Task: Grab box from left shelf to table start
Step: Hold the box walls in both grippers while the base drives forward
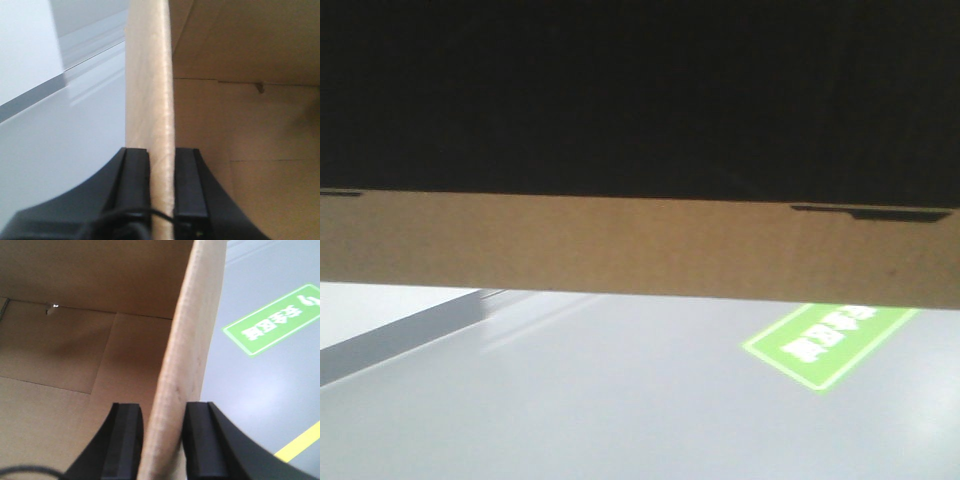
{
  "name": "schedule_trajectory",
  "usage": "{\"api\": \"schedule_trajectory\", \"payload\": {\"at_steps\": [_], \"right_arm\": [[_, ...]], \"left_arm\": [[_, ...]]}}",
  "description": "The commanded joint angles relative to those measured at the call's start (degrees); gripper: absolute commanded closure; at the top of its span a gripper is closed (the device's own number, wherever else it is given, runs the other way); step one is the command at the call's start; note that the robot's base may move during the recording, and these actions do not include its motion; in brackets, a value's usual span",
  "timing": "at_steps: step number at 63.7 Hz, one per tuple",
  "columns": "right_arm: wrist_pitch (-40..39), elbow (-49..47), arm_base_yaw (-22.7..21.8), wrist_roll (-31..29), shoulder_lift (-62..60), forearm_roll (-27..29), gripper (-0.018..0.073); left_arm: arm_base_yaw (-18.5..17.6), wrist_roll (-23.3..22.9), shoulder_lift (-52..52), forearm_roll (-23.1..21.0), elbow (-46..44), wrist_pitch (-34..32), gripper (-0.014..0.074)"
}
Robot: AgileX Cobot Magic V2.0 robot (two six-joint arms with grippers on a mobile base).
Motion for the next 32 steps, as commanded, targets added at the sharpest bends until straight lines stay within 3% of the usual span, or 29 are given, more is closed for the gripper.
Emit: {"api": "schedule_trajectory", "payload": {"at_steps": [1,32], "right_arm": [[-5.3,-1.8,-0.5,-0.8,-0.3,-4.5,0.0503],[-5.2,-1.8,-0.5,-0.8,-0.3,-4.5,0.0503]], "left_arm": [[-0.5,-1.0,-1.5,5.8,-2.5,-9.6,0.0691],[-0.5,-0.9,-2.1,6.5,-2.5,-9.2,0.0691]]}}
